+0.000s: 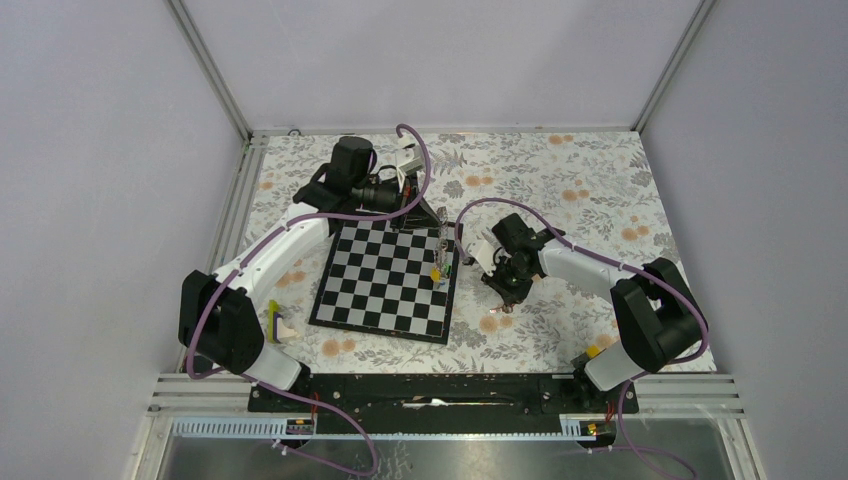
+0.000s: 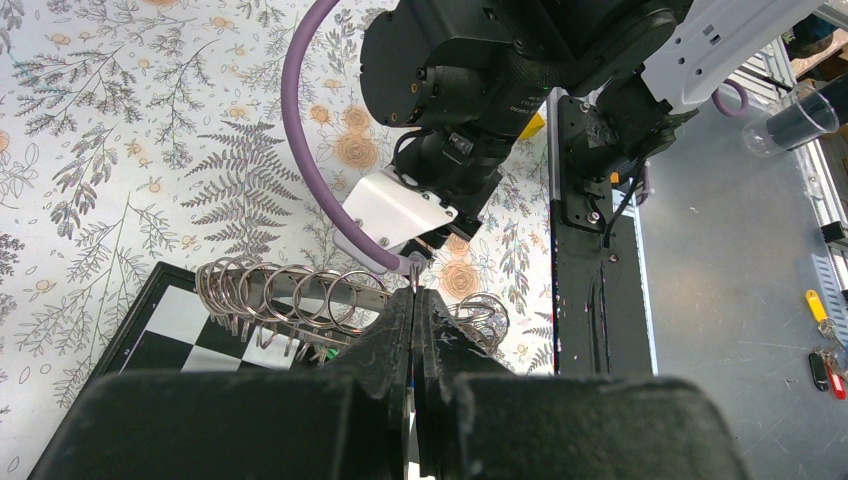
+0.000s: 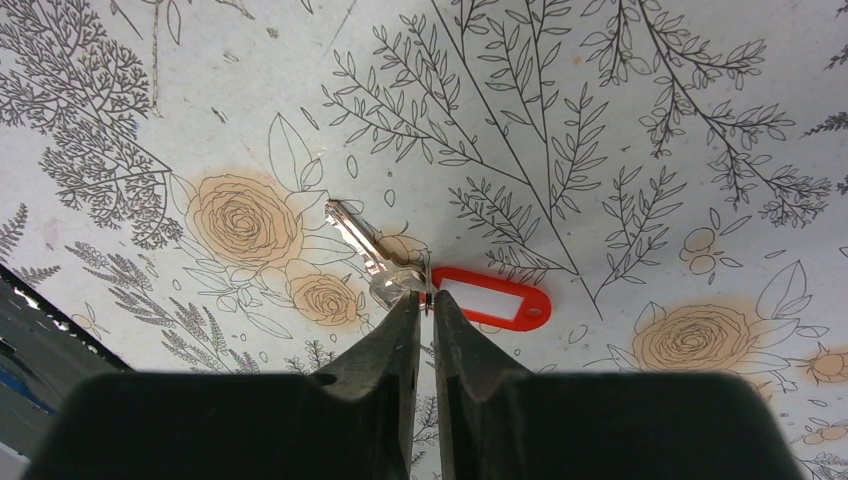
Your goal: Put the keys on the keyring
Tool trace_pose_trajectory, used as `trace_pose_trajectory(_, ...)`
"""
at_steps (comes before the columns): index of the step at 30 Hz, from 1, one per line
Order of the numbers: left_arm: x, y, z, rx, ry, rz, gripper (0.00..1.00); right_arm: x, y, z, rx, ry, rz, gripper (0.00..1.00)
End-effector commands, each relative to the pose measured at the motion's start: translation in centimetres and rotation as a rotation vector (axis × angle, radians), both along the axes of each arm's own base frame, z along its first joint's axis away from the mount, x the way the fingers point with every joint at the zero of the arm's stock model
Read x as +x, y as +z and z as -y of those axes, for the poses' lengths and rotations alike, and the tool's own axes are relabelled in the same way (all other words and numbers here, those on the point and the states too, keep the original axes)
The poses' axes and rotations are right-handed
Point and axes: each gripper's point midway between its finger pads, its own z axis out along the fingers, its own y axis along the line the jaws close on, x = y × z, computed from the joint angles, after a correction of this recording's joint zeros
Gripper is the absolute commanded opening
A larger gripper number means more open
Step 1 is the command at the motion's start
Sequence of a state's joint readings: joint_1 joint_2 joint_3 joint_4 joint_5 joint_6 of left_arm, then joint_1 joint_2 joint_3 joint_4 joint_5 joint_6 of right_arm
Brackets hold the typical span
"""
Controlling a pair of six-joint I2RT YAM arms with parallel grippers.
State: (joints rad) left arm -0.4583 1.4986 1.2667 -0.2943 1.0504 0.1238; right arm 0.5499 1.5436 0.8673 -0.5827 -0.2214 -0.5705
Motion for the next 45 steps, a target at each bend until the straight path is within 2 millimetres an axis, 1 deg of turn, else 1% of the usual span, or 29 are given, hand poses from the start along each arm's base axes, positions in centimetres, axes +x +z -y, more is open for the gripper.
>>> trace_pose_trajectory(1, -0.6, 3.0, -0.2, -0.067, -0.032, 0.103, 0.00, -0.2, -0.4, -0.2, -0.002, 0.004, -0.012, 0.16)
trace_pose_trajectory(8, -0.6, 2.9, -0.2, -0.066, -0.032, 0.101, 0.00, -0.2, -0.4, -0.2, -0.004, 0.002, -0.013, 0.15)
trace_pose_trajectory(15, -0.6, 2.8, -0.2, -0.065, -0.032, 0.099, 0.00, -0.3, -0.3, -0.1, -0.003, 0.006, -0.008, 0.07)
trace_pose_trajectory(20, -0.6, 2.8, -0.2, -0.065, -0.031, 0.100, 0.00, 0.0, 0.6, -0.3, 0.008, 0.015, 0.015, 0.00)
trace_pose_trajectory(23, -0.5, 2.8, -0.2, -0.062, -0.026, 0.100, 0.00, 0.3, 1.7, -0.6, 0.034, 0.016, 0.037, 0.00)
trace_pose_trajectory(26, -0.3, 2.6, -0.2, -0.058, -0.019, 0.099, 0.00, 0.7, 3.1, -1.1, 0.076, 0.016, 0.068, 0.00)
trace_pose_trajectory(30, -0.2, 2.8, -0.2, -0.063, -0.010, 0.097, 0.00, 1.3, 5.6, -1.7, 0.131, 0.029, 0.118, 0.00)
trace_pose_trajectory(38, 0.0, 3.4, 0.0, -0.067, -0.004, 0.098, 0.00, 2.4, 12.2, -3.4, 0.326, 0.065, 0.203, 0.00)
trace_pose_trajectory(45, 0.1, 3.5, 0.8, -0.063, -0.008, 0.104, 0.00, 2.6, 17.2, -5.8, 0.488, 0.119, 0.241, 0.00)
